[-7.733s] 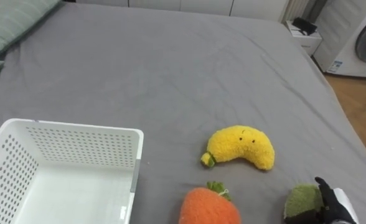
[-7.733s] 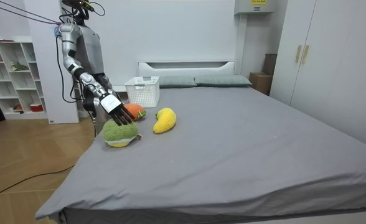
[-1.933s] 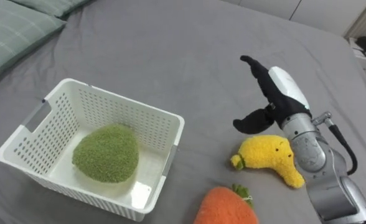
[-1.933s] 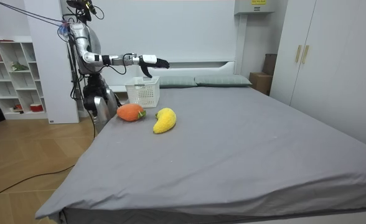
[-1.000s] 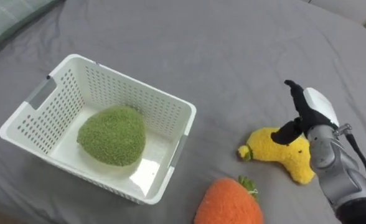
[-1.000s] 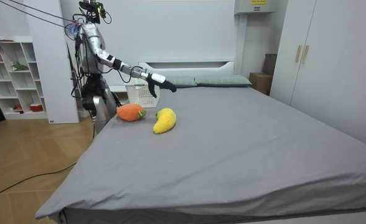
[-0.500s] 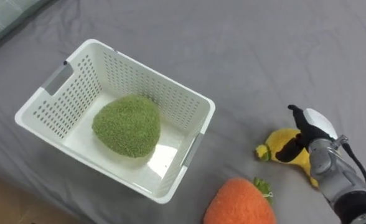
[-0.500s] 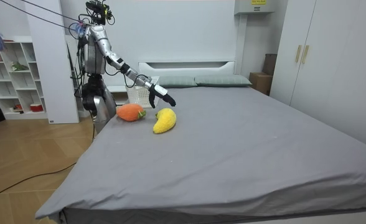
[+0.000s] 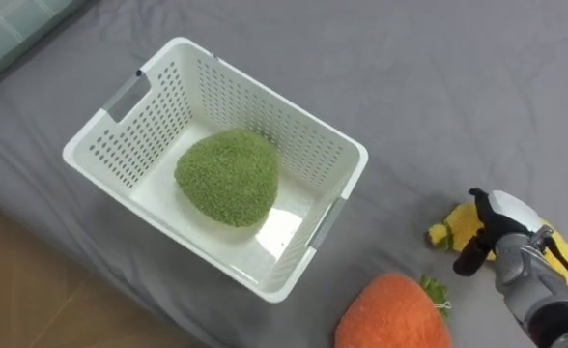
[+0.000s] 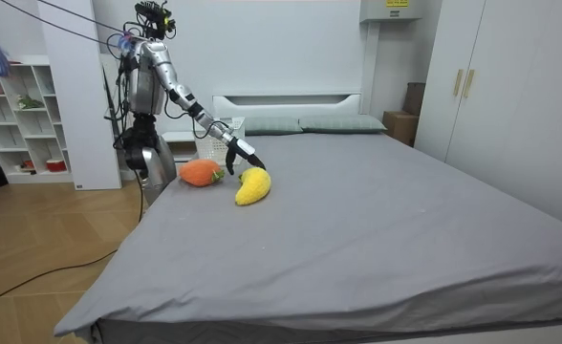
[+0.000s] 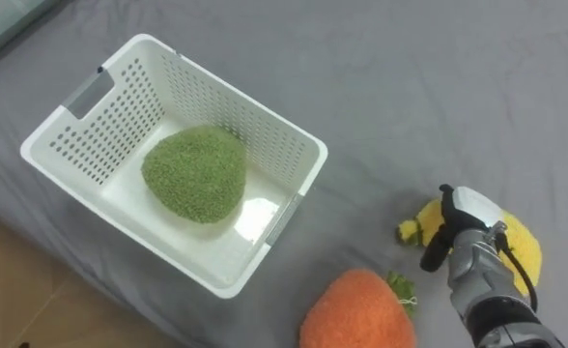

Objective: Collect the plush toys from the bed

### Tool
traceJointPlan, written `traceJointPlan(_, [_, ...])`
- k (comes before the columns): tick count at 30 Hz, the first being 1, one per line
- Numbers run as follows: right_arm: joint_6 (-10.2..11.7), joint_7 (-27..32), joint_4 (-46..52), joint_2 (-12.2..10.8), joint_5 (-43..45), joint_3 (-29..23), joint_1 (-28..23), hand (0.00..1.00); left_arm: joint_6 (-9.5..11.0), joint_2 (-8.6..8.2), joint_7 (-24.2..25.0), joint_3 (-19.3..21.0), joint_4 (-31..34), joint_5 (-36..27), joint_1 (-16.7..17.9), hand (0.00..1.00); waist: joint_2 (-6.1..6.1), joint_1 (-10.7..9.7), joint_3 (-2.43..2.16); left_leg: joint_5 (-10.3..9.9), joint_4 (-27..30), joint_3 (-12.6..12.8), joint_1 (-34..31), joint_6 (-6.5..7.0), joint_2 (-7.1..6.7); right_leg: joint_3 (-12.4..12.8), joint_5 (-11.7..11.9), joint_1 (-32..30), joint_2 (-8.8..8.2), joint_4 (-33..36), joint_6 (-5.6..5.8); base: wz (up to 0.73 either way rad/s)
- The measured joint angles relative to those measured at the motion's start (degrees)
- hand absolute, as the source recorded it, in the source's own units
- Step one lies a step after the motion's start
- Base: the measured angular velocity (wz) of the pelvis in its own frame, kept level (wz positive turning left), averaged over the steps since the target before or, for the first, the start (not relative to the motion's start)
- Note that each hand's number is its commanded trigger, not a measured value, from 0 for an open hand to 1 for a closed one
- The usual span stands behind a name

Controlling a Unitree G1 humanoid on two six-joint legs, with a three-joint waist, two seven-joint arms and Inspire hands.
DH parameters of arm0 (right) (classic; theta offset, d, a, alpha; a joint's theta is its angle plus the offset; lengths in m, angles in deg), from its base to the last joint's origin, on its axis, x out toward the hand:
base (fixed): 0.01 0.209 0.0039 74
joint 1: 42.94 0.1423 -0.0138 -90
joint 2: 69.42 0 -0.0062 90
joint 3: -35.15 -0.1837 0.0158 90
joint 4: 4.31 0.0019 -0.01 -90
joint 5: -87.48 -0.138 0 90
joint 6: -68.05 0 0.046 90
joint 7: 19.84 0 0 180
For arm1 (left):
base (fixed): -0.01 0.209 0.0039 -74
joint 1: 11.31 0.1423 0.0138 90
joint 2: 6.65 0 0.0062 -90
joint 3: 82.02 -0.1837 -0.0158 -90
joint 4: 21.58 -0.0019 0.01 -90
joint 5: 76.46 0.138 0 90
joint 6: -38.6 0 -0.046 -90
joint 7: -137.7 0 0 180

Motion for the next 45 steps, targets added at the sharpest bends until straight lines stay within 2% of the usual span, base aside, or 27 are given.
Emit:
traceJointPlan(4, [-0.5,0.4,-0.2,0.2,1.6,1.6,0.0,1.00,0.2,0.11,0.1,-0.9,-0.2,0.0,-1.1,0.00,-0.46,0.8,-0.02,0.0,0.0,0.0,0.0,0.01,-0.03,-0.1,0.0,0.0,-0.04,0.0,0.00,0.01])
traceJointPlan(6, [-0.5,1.0,-0.4,1.2,2.0,3.1,0.1,1.00,0.5,0.11,0.3,-0.9,-0.2,0.0,-2.2,0.00,-0.63,1.2,-0.04,0.0,0.1,0.0,0.1,0.02,-0.06,-0.1,0.0,0.2,-0.04,0.0,0.00,0.00])
traceJointPlan(12, [-0.6,1.0,-0.5,1.9,2.7,5.8,0.3,1.00,1.0,0.43,0.9,-2.1,-1.0,-0.6,-2.9,0.00,-0.68,1.2,-0.01,0.1,0.1,-0.1,0.2,-0.01,-0.08,-0.2,0.0,0.4,-0.04,-0.1,-0.02,0.00])
traceJointPlan(17, [-0.9,0.5,-0.4,1.9,4.3,6.0,-0.1,1.00,1.0,0.44,1.2,-2.1,-1.8,-1.1,-3.1,0.00,-0.63,1.3,0.02,0.2,0.1,0.0,0.3,-0.01,-0.07,-0.2,0.0,0.4,-0.07,0.0,-0.07,0.00])
traceJointPlan(22, [-0.9,-0.1,-0.3,2.0,4.5,5.9,-0.1,1.00,2.2,0.51,1.5,-2.1,-2.1,-1.1,-3.8,0.00,-0.57,1.3,0.06,0.1,0.0,0.2,0.3,-0.02,-0.02,0.0,0.1,0.4,0.02,0.0,-0.11,0.00])
traceJointPlan(27, [-0.3,1.0,-0.2,2.1,4.5,5.9,-0.2,1.00,2.7,0.52,1.5,-2.1,-2.1,-1.3,-4.4,0.00,-0.26,1.3,0.29,0.1,-0.1,0.4,0.4,-0.02,0.02,0.4,0.1,0.3,0.24,-0.1,-0.11,0.00])
traceJointPlan(37, [1.2,2.1,1.6,2.6,4.2,5.4,-1.1,1.00,3.5,0.93,1.4,-3.1,-2.0,-2.3,-3.3,0.00,0.06,0.6,0.42,0.1,-0.6,0.0,2.0,-0.02,0.01,0.3,0.1,1.8,0.37,-0.3,-0.08,0.00])
traceJointPlan(41, [2.5,1.7,6.3,3.4,4.3,5.1,-2.2,1.00,3.5,0.99,1.4,-3.0,-1.2,-2.1,-1.5,0.00,0.37,-0.6,0.25,0.1,-1.0,0.5,3.3,-0.02,0.05,0.8,0.1,2.8,0.40,-0.2,-0.08,-0.04])
traceJointPlan(45, [3.0,1.1,12.9,4.0,5.9,1.2,-4.2,1.00,3.5,1.01,1.4,-1.6,-0.5,-1.6,-0.7,0.00,0.56,-0.7,0.02,0.1,-1.4,1.8,4.6,-0.02,0.27,2.3,0.1,3.3,0.49,-0.2,-0.09,-0.16])
